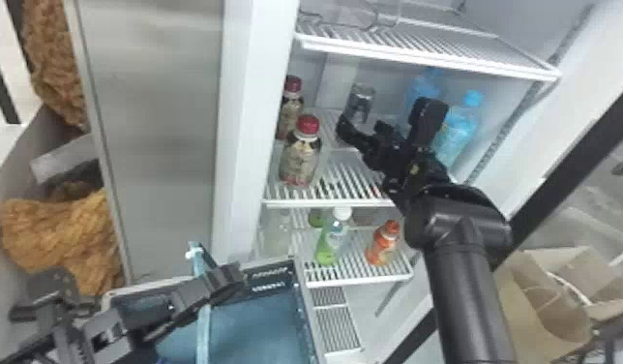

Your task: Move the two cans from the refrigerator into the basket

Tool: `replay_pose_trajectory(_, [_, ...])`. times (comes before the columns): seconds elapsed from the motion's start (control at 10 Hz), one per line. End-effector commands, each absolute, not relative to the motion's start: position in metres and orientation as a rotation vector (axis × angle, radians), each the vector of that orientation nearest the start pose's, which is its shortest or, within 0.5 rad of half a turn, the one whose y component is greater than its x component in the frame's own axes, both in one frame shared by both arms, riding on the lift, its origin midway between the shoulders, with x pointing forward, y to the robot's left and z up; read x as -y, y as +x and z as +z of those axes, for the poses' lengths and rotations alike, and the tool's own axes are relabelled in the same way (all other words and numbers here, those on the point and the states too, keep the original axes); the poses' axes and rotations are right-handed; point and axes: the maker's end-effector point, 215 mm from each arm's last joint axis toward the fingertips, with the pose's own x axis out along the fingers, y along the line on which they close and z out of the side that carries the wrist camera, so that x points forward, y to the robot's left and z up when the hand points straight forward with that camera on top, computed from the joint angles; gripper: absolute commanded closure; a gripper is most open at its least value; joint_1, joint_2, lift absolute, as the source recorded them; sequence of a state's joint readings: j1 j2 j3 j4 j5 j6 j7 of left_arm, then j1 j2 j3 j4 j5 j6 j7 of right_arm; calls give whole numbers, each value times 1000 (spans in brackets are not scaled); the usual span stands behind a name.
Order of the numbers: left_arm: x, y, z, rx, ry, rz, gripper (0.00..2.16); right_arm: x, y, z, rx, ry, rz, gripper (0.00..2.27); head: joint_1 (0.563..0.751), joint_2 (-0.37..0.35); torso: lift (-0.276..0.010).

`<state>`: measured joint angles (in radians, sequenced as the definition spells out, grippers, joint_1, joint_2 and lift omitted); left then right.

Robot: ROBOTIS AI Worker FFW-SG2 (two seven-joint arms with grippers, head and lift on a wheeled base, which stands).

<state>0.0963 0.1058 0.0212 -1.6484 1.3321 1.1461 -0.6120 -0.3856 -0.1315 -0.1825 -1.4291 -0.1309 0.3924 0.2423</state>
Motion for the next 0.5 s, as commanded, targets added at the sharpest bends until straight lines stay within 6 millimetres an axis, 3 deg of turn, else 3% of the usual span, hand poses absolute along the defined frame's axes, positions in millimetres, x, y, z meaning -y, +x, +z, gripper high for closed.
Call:
replay_pose_trajectory(0.0, [0,377,-314,-658,-1415,-1167,1191,333,704,-269,-120,84,52,295,652,-324,-31])
replay_pose_trajectory(0.4, [2,377,-314,-661,-1418,-1169,1191,323,720,-273,-150,73,71,294,648,-319,-31])
